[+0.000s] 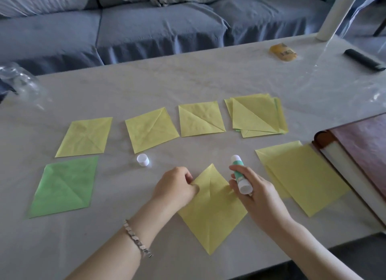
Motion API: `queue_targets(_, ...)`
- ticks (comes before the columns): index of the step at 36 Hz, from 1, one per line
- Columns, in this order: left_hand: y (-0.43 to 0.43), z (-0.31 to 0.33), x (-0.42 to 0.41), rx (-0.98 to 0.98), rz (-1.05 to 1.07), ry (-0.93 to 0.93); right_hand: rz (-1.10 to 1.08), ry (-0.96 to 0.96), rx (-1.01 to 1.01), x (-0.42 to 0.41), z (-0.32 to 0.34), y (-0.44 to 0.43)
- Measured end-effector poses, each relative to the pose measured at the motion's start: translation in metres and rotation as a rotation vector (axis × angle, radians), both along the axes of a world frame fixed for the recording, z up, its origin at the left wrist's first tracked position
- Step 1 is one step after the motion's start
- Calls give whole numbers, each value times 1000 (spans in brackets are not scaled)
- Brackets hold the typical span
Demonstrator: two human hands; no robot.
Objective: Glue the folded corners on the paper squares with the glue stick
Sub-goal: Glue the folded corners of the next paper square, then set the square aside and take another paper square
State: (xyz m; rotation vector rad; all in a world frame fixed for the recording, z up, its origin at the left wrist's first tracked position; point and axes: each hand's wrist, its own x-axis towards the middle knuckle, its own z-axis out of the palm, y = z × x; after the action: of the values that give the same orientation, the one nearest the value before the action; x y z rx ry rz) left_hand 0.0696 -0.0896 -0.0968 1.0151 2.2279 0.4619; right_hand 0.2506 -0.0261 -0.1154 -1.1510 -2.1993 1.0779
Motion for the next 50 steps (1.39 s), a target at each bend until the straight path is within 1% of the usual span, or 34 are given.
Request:
queue_targets(2, -2, 2, -4, 67, 52, -87, -5, 45, -2, -2, 0, 1)
queue_targets(5, -7, 7, -16, 162, 157, -168, -15, 123, 27, -8, 6, 2)
queue_targets(10, -38, 29, -50, 437, 495, -288, -24, 243, 66, -32, 27, -2)
queue_targets(13, -69, 42, -75, 542, 654, -220, 21, 248, 79, -49, 34, -6)
queue_targets(15, -90, 43, -91, 561, 743, -161, 55, 243, 73, -62, 35, -11)
queue_targets(19, -132, 27, -122, 520, 912, -67, 127, 226, 49, -86, 37, -22)
queue_targets(21, -148, 17, -130, 473, 956, -42, 163, 211, 45, -97, 38, -27)
queue_targets(24, -164, 4, -132, 369, 939, -11, 219, 182, 32, -112, 40, -36)
queue_targets(30, -160, -4, -117, 369, 859, -69, 244, 172, 36, -126, 41, -43)
queue_targets(33, -153, -3, -111, 317, 768, -40, 234, 162, 39, -124, 40, -42)
queue_targets(35, -150, -1, -106, 215, 685, 31, 221, 153, 39, -119, 39, -40)
queue_targets(38, -146, 5, -97, 20, 540, 227, 195, 142, 45, -109, 39, -33)
queue_targets(41, -138, 11, -90, -82, 413, 390, 159, 124, 52, -94, 38, -24)
queue_targets(45, -120, 20, -79, -242, 274, 516, 95, 119, 57, -69, 37, -11)
queue_targets(46, -113, 21, -75, -253, 255, 531, 80, 117, 60, -62, 36, -7)
queue_targets(48, -95, 23, -67, -187, 217, 525, 52, 113, 72, -48, 36, 0)
queue_targets(50, -75, 22, -56, 7, 141, 493, 24, 114, 90, -34, 35, 7)
